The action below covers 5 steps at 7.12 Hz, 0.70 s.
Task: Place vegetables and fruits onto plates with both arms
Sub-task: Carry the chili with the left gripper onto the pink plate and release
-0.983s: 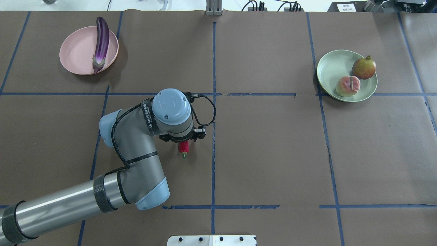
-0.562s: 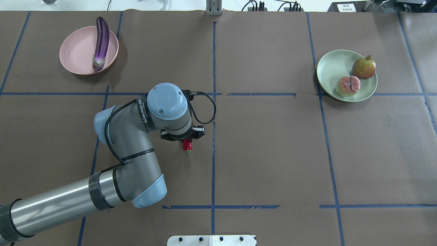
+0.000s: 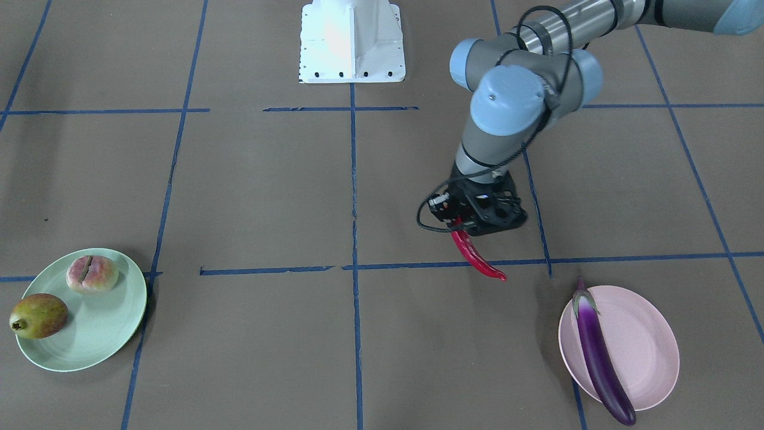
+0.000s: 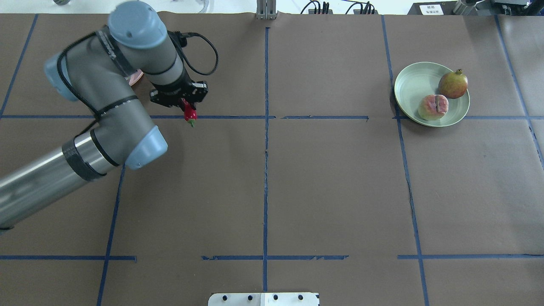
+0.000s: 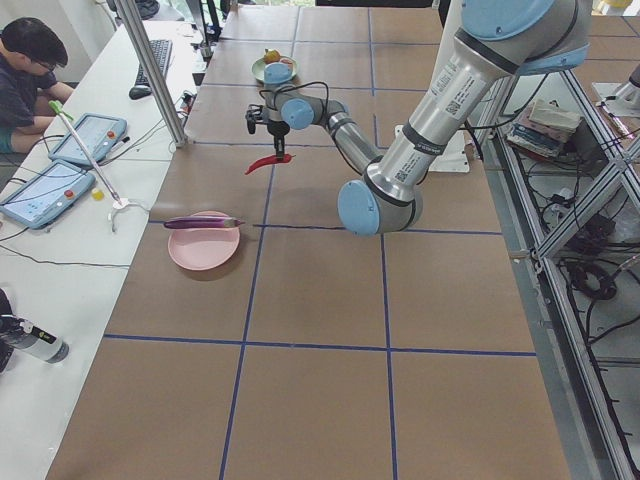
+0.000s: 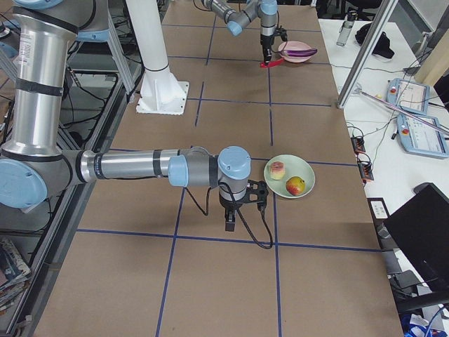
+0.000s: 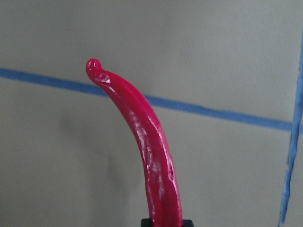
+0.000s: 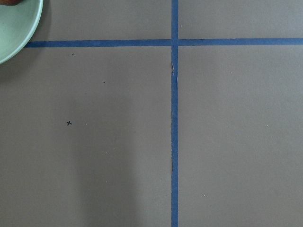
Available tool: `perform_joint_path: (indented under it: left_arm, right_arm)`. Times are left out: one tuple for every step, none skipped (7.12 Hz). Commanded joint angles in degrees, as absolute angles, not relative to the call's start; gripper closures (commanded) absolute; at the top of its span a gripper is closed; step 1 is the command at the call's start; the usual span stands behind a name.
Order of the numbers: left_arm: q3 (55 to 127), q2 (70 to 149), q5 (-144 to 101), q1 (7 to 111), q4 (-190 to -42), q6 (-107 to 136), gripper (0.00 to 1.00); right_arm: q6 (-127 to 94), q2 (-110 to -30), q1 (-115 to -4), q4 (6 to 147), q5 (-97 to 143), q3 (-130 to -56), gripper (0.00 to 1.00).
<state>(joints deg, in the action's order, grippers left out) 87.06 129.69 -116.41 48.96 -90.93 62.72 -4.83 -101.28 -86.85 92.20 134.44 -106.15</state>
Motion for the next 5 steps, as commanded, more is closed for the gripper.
perform_joint_path:
  left_arm:
    - [75.0, 129.9, -117.6, 61.6, -90.6, 41.2, 1.00]
    - [66.8, 130.1, -117.4, 63.9, -95.7, 35.7, 1.00]
    - [57.1, 130.7, -117.4, 64.4, -107.0, 35.5, 1.00]
    - [51.7, 133.6, -117.4, 64.3, -109.5, 35.5, 0.98]
    - [51.6, 133.8, -117.4, 63.7, -110.0, 35.5, 0.65]
  right_arm:
    - [-4.8, -101.3, -86.7, 92.2, 134.5, -106.2, 0.00]
    - [-4.8, -101.2, -86.6, 92.2, 134.5, -106.2, 0.00]
    - [-4.8, -101.3, -86.4, 92.2, 134.5, -106.2, 0.00]
    - [-4.8, -101.3, -86.4, 92.2, 134.5, -106.2, 0.00]
    - [-4.8, -101.3, -86.4, 92.2, 134.5, -106.3, 0.00]
